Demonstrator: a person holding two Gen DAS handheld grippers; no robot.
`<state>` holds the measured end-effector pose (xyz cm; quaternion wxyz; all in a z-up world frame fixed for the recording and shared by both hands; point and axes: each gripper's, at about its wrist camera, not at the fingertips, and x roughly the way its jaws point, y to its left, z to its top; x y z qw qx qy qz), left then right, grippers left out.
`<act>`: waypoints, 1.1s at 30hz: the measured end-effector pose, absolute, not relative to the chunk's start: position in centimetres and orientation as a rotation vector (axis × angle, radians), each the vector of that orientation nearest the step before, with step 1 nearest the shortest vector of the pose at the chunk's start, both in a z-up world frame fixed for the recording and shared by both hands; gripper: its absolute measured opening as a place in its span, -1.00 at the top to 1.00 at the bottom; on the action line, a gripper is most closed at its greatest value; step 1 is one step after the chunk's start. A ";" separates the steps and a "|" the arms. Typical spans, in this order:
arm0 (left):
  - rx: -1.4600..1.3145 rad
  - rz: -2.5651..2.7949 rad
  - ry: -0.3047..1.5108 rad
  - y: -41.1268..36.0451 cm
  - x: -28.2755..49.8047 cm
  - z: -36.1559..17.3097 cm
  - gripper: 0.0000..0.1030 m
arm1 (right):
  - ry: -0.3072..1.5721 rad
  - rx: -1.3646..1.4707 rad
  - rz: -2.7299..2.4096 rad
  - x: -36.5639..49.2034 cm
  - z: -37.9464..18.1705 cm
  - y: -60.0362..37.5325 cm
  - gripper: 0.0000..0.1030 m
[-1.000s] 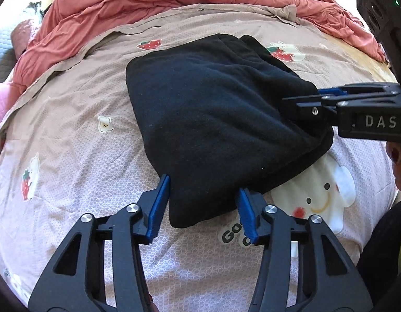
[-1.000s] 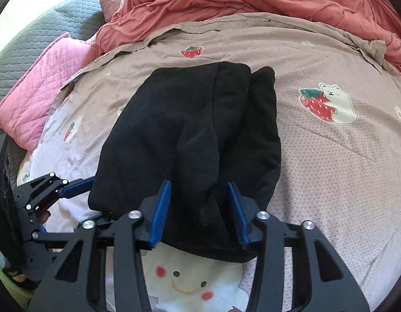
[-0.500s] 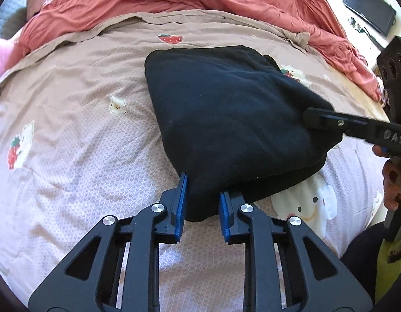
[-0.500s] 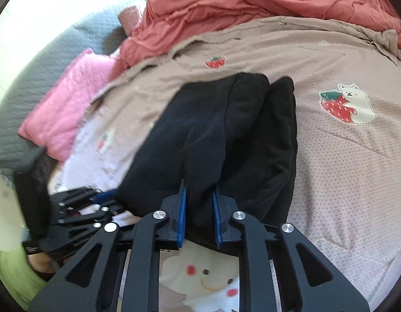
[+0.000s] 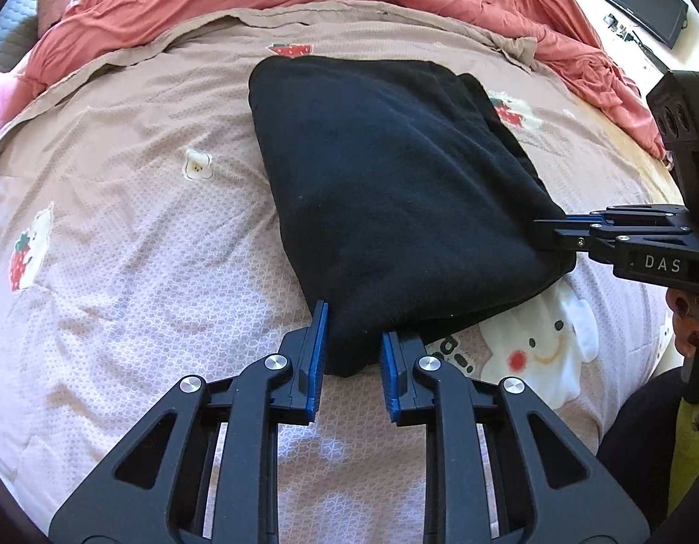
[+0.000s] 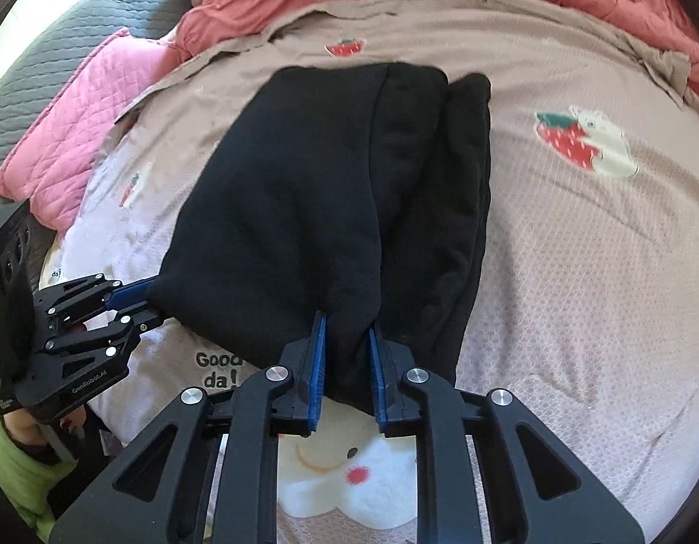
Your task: Fold small clothes
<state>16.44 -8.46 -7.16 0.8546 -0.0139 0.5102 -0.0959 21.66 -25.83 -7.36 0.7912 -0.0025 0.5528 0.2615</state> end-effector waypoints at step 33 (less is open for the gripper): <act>-0.111 -0.133 0.964 -6.4 18.0 -1.5 0.60 | 0.971 0.205 0.347 23.8 -4.0 -30.6 -0.14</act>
